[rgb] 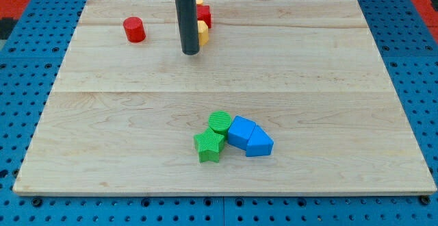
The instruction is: Drag the red circle close to the yellow hexagon
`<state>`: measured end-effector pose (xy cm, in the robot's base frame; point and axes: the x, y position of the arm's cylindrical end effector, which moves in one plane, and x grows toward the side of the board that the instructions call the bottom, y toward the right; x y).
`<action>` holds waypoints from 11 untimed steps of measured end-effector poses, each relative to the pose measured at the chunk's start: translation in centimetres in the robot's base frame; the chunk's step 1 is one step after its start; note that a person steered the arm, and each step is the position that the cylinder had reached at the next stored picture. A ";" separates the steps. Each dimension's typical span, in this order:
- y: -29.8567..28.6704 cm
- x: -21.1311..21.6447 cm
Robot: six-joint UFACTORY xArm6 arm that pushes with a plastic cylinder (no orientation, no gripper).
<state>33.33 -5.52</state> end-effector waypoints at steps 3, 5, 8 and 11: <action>-7.0 7.2; -15.7 1.8; -10.1 -3.4; -7.7 -5.9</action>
